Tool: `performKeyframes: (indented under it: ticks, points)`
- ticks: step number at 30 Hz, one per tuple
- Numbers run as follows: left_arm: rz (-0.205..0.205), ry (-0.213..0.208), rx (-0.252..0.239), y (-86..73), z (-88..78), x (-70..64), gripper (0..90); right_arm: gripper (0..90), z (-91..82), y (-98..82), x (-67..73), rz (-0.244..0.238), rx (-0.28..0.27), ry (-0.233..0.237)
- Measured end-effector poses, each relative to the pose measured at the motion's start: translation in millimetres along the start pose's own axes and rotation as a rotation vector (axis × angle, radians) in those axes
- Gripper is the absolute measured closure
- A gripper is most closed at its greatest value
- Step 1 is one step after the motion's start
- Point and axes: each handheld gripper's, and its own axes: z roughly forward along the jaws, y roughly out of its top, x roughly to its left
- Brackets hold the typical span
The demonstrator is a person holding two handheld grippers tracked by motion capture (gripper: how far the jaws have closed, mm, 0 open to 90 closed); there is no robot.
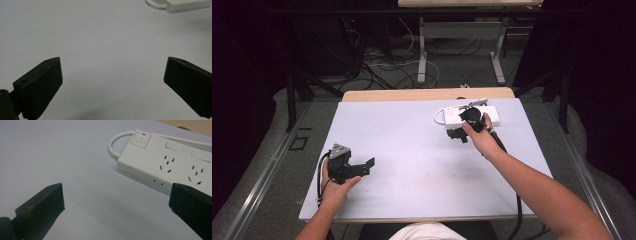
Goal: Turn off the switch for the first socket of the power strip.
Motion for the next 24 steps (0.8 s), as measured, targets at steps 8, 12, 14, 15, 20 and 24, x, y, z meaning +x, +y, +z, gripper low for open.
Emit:
performKeyframes:
  ticks: [8, 12, 14, 15, 20, 24]
  points:
    - [-0.012, 0.006, -0.010, -0.4, -0.7, 0.1, 1.9, 0.0, -19.9, -21.1, 1.5, 0.012, -0.015, 0.030]
    - [-0.005, 0.004, 0.005, 0.0, -2.1, 0.8, 1.9, 0.0, -28.4, -30.5, 2.3, -0.010, -0.043, 0.027]
    - [-0.006, 0.007, 0.000, -0.1, -1.9, 0.6, 1.9, 0.0, -33.3, -35.8, 3.1, -0.013, -0.047, 0.029]
    - [-0.007, 0.009, -0.005, -0.2, -2.0, 0.6, 1.9, 0.0, -35.7, -38.8, 3.4, -0.015, -0.054, 0.030]
    - [-0.012, 0.008, -0.016, -0.4, -4.3, 0.8, 1.8, 0.0, -47.8, -53.2, 6.7, -0.021, -0.090, 0.039]
    - [-0.017, 0.009, -0.015, -0.5, -4.7, 2.0, 1.7, 0.0, -54.4, -63.6, 9.0, -0.017, -0.112, 0.046]
